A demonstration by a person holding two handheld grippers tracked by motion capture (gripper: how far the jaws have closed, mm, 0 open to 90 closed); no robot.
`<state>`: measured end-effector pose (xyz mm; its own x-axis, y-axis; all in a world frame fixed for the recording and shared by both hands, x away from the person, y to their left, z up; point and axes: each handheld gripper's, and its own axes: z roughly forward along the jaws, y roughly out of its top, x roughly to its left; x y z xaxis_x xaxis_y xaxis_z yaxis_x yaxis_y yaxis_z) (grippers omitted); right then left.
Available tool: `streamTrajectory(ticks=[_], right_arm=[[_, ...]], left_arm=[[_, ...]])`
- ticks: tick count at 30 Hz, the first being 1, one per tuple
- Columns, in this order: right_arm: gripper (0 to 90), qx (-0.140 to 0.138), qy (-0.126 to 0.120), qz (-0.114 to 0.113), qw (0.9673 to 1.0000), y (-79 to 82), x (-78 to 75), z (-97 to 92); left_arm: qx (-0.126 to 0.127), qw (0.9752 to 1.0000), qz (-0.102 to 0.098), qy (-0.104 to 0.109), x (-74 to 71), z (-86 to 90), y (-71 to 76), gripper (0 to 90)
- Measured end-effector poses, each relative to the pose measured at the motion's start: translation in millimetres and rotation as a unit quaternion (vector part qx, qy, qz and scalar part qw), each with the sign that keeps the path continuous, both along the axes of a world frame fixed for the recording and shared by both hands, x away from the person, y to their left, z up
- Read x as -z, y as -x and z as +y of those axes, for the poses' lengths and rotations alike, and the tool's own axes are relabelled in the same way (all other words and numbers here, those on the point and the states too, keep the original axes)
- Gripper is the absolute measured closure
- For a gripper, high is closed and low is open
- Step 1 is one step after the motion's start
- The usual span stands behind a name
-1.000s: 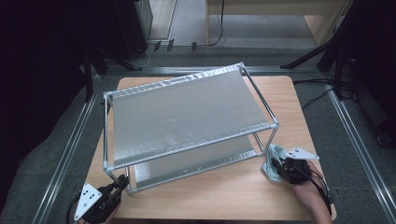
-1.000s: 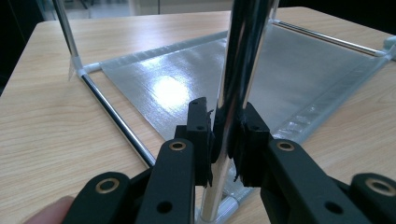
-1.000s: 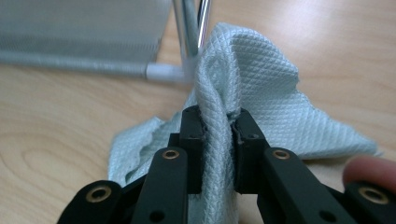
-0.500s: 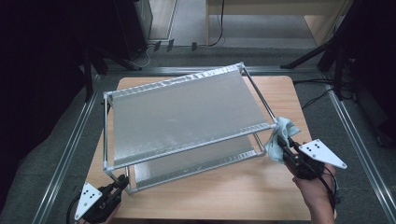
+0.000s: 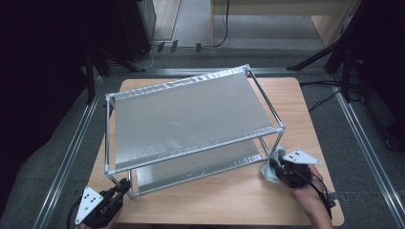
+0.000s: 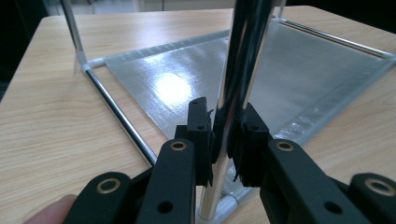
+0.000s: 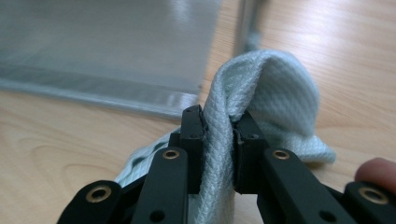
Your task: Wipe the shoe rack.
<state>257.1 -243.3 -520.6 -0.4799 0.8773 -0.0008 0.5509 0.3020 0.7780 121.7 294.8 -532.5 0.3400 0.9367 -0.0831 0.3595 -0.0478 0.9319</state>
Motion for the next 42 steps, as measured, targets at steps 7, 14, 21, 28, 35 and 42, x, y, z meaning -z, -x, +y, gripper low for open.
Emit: streamTrajectory(ticks=[7, 14, 21, 28, 35, 42], right_arm=[[77.8, -0.058, 0.011, -0.035, 0.9976, 12.3, -20.5, 25.7], [77.9, 0.051, -0.026, -0.107, 0.9926, 12.3, -43.1, 16.1], [77.8, 0.056, -0.036, -0.155, 0.9856, 20.0, -58.2, 18.6], [77.7, 0.08, 0.011, -0.018, 0.9966, -6.9, 4.0, 16.4], [77.7, 0.096, -0.022, -0.085, 0.9915, 3.0, -30.5, 15.6], [77.5, 0.12, -0.016, -0.144, 0.9822, 7.6, -39.5, 24.8]], left_arm=[[0.001, 1.0, 0.0, -0.002, -0.1, -0.1, 0.3, 79.6], [0.005, 1.0, -0.002, -0.005, 0.0, -1.7, 0.2, 79.6], [0.006, 1.0, -0.002, -0.004, 0.1, -1.7, 0.1, 79.7], [0.011, 0.9999, -0.002, -0.006, -0.2, -3.2, 0.3, 79.7], [0.014, 0.9999, -0.003, -0.009, -0.1, -3.5, -0.2, 79.8], [0.017, 0.9998, -0.002, -0.007, -0.1, -3.9, -0.6, 79.8]])
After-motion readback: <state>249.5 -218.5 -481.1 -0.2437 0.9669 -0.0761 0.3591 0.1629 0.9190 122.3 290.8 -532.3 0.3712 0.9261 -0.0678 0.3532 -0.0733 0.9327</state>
